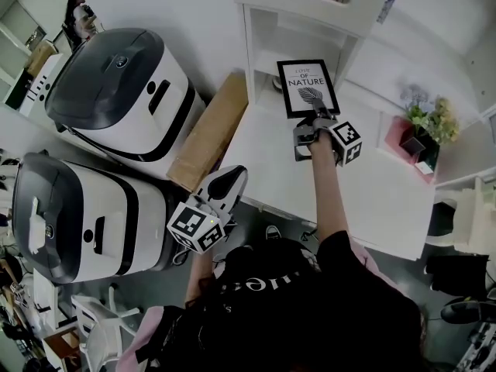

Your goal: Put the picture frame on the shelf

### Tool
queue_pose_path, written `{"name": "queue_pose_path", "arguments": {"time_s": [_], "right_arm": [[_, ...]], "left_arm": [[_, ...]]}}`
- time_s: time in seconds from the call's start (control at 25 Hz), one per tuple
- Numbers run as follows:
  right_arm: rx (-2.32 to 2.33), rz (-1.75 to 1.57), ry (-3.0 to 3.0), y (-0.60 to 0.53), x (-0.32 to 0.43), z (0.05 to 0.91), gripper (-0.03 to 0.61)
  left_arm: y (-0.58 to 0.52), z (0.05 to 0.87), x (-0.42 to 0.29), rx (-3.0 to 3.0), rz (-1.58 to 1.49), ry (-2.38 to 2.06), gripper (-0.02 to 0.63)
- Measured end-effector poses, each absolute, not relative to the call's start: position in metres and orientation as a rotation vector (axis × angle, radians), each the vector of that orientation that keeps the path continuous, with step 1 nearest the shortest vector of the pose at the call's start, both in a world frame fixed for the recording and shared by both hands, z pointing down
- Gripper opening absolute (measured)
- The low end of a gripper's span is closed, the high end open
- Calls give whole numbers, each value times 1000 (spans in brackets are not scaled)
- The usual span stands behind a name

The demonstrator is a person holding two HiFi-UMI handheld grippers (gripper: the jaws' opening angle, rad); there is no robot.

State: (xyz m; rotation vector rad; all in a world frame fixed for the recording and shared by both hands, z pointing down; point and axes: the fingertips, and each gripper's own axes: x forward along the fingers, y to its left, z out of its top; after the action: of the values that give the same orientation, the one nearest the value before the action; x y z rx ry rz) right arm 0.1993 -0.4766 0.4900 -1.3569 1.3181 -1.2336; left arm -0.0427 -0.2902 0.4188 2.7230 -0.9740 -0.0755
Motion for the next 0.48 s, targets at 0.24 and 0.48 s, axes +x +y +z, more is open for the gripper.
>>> {"name": "queue_pose_path", "arguments": {"time_s": [0.24, 0.48], "right_arm": [[-1385, -1189, 1246, -488, 194, 498, 58], [-1443, -1148, 1197, -507, 192, 496, 58]], "left_arm": [[-293, 421, -49, 2709, -64, -1007, 29], [-295, 424, -58, 2688, -61, -1040, 29]]}}
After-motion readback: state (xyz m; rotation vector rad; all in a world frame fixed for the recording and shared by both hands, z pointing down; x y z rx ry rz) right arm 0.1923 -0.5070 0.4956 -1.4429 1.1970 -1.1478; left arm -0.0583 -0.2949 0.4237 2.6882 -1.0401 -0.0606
